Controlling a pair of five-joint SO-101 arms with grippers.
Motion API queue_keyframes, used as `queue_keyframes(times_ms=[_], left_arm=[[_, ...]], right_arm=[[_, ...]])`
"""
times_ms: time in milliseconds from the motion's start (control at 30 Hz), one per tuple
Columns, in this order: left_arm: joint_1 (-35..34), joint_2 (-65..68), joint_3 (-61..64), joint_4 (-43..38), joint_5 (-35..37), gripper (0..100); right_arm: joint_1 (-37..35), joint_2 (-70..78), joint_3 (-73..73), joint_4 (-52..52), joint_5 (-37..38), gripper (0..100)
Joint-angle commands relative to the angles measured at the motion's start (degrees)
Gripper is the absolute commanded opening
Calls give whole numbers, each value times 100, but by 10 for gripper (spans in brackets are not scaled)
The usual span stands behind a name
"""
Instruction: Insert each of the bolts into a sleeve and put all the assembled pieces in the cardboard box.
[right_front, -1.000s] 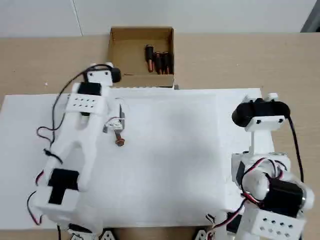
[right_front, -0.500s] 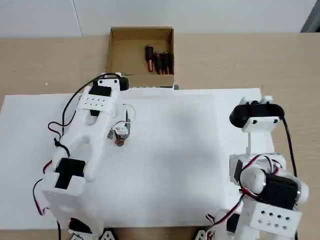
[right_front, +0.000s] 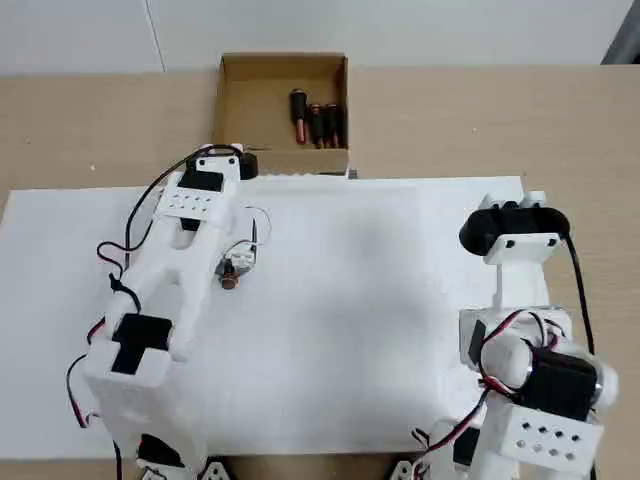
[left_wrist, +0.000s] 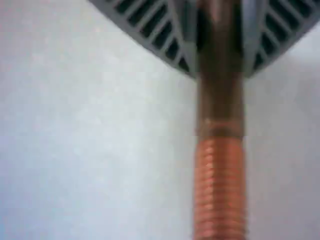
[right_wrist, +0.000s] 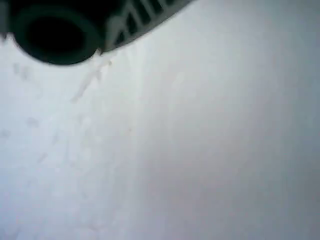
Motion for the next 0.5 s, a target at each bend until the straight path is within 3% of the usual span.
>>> queue_keyframes(times_ms=[0, 267, 467], left_arm=[[167, -870, -207, -123, 264, 5], [202, -1723, -207, -114, 3218, 6], [141, -1758, -207, -123, 6286, 7]], right_arm=[[57, -48, -26, -110, -9, 4], [57, -48, -26, -110, -35, 4], [57, -48, -26, -110, -35, 4]])
